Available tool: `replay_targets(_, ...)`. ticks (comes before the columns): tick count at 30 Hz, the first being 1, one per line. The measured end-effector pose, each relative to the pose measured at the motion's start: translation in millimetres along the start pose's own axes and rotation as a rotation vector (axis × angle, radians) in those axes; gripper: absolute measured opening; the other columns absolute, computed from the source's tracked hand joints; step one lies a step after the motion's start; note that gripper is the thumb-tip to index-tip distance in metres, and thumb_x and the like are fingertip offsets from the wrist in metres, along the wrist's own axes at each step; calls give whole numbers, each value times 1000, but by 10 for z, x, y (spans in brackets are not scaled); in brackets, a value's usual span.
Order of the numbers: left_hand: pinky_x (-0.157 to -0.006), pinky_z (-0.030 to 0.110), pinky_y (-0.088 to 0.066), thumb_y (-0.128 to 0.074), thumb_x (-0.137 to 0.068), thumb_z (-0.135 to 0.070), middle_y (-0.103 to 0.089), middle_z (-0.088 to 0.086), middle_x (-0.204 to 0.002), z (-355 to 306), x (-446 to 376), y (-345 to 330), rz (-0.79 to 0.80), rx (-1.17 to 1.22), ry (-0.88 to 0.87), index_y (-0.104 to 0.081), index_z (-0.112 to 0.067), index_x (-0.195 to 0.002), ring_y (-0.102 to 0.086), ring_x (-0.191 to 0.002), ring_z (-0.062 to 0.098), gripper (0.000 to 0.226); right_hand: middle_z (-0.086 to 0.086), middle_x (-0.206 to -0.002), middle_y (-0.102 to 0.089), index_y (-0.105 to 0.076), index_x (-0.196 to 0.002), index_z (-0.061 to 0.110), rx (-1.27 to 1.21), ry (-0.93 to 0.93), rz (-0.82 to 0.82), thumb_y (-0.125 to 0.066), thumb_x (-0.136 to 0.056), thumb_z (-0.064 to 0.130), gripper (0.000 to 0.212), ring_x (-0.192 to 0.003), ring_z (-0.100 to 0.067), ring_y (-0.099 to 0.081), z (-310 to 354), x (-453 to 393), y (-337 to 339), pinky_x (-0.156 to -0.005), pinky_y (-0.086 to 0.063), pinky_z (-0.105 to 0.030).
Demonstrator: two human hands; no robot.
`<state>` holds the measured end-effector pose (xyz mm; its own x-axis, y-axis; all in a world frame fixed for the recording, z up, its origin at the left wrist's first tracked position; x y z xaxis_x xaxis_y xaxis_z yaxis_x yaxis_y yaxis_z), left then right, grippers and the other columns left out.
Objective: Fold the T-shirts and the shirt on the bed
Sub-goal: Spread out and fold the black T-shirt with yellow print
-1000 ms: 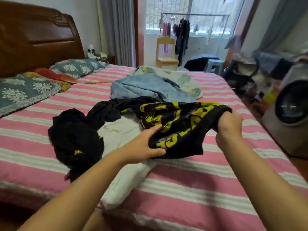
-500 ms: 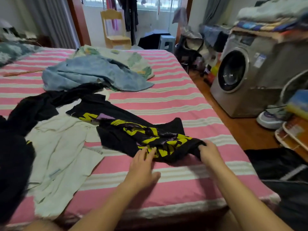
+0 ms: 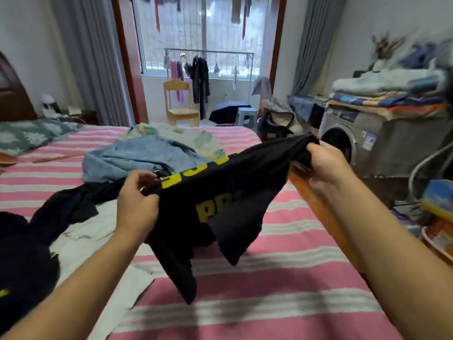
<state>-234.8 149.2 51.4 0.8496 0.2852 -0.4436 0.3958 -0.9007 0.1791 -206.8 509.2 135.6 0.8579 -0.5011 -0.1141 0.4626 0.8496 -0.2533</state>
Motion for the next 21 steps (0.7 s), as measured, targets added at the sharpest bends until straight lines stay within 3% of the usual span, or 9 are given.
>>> replay_targets(3, -81, 26, -47, -67, -87, 5, -69, 5, -99, -265, -630, 398, 60, -104, -56, -63, -14, -102, -63, -96, 22, 23, -7, -69, -62, -64, -90, 14, 46, 14, -27, -48, -87, -4, 24, -69, -24, -54, 86, -119, -183, -56, -42, -24)
replay_targets(6, -78, 30, -49, -68, -96, -13, -73, 6, -96, -466, -949, 589, 188, -202, -90, -68, -16, -99, -67, -92, 23, 5, -9, -75, -57, -62, -90, 7, 50, 62, -104, -46, -87, -12, 24, -65, -21, -52, 269, -139, -251, -45, -41, -18)
replay_targets(8, -82, 35, -51, -63, -100, -26, -74, 7, -93, -607, -1019, 676, 340, -208, -26, -73, -20, -91, -68, -91, 26, 15, -13, -93, -68, -66, -92, 17, 35, 117, -176, -51, -82, -3, 27, -76, -27, -65, 426, -181, -223, -59, -58, -28)
replay_targets(10, -96, 45, -52, -72, -90, -46, -74, 16, -107, -790, -944, 766, 598, -104, 126, -78, -18, -100, -70, -104, 34, 30, -16, -104, -71, -70, -97, 19, -9, 140, -223, -51, -71, 10, 34, -91, -36, -70, 589, -295, -139, -78, -62, -49)
replay_targets(12, -106, 48, -47, -84, -69, -63, -70, 14, -124, -967, -870, 832, 817, 3, 207, -74, -16, -118, -66, -118, 33, 69, -20, -107, -72, -73, -104, 13, -91, 111, -236, -49, -65, 15, 46, -94, -40, -71, 723, -459, -50, -80, -59, -59)
replay_targets(14, -110, 49, -44, -77, -80, -57, -66, 13, -133, -1080, -899, 853, 927, 45, 187, -65, -15, -133, -62, -125, 33, 68, -19, -107, -73, -75, -100, 14, -92, 128, -225, -49, -68, 13, 41, -95, -40, -71, 841, -507, -33, -80, -60, -58)
replay_targets(16, -109, 48, -45, -69, -92, -46, -67, 10, -133, -1085, -931, 766, 907, -29, 224, -64, -18, -135, -63, -124, 33, 51, -15, -103, -73, -73, -96, 17, 69, 165, -194, -53, -70, 12, 34, -93, -37, -71, 841, -470, -65, -78, -62, -50)
replay_targets(18, -100, 37, -50, -62, -99, -40, -72, 5, -121, -835, -906, 626, 834, -294, 275, -70, -20, -124, -68, -111, 27, 33, -11, -99, -71, -71, -97, 18, 368, 136, -139, -61, -76, 10, 24, -87, -30, -68, 597, -425, -24, -75, -60, -42)
replay_targets(21, -87, 33, -54, -55, -102, -44, -73, 7, -112, -14, -582, 388, 710, -738, 330, -72, -11, -112, -69, -97, 25, 39, -10, -83, -64, -65, -87, 15, 682, -183, 149, -55, -93, -7, 25, -68, -23, -60, -207, -233, 199, -60, -50, -27)
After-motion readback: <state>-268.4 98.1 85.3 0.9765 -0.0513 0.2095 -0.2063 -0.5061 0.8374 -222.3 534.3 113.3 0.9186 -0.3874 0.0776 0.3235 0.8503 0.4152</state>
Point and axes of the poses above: each hand's wrist, its own x-axis away from the middle knuckle, its own y-axis out of the back of the hand, z = x × y, the point moved 3 cm from there along -x, towards the middle knuckle
